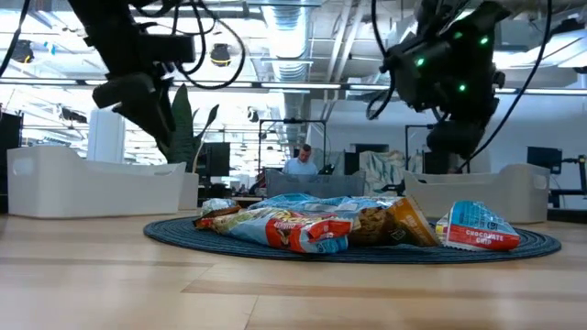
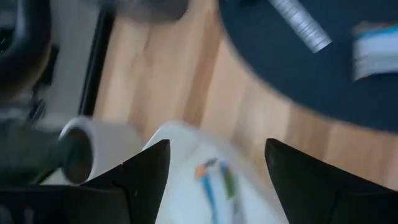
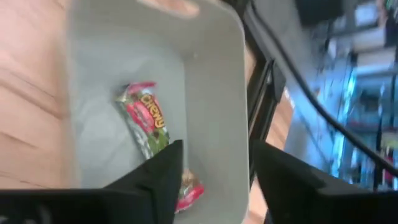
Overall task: Pick and place Granola Bars by type
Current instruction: Put the yellow granola bar into the white bin
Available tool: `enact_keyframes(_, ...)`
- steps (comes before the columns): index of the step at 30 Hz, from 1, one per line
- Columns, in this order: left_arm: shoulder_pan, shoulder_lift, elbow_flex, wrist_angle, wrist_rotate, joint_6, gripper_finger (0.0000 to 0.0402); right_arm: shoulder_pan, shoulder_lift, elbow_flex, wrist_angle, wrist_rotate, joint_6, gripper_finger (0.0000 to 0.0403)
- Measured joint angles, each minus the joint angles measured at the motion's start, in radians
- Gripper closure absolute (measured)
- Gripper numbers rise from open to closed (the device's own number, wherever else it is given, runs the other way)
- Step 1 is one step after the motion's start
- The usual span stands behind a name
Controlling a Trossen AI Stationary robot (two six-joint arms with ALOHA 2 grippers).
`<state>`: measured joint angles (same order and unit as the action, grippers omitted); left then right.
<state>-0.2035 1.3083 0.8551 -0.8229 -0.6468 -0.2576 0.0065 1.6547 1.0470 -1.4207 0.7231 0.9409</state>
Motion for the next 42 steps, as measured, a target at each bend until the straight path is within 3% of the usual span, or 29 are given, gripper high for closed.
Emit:
enact_keyframes(7,0.0,0.0,0.0,0.276,0.214,0.318,0.0145,0.19,0.0,0.035,0.077,0.122,-0.042,0.0166)
enact_keyframes(13,0.0,0.0,-0.019,0.409,0.484,0.492,0.0145,0.336,0.0,0.045,0.242,0.12,-0.224,0.0171)
enact_keyframes(17,0.0,0.02,-0.066,0.516,0.588,0.596,0.0145,0.413,0.0,0.045,0.377,0.118,-0.361,0.0177)
enact_keyframes(24,0.0,0.168,-0.087,0.614,0.605,0.716,0.0145,0.466,0.0,0.046,0.497,0.117,-0.436,0.0189)
enact_keyframes(30,0.0,0.291,-0.052,0.622,0.538,0.785,0.0145,0.464,0.0,0.046,0.5,0.117,-0.436,0.0201)
enact_keyframes(35,0.014,0.328,-0.038,0.643,0.529,0.814,0.0154,0.462,0.0,0.046,0.516,0.114,-0.434,0.0211)
enact_keyframes(42,0.048,0.33,-0.037,0.642,0.597,0.823,0.0177,0.471,0.0,0.046,0.546,0.113,-0.434,0.0225)
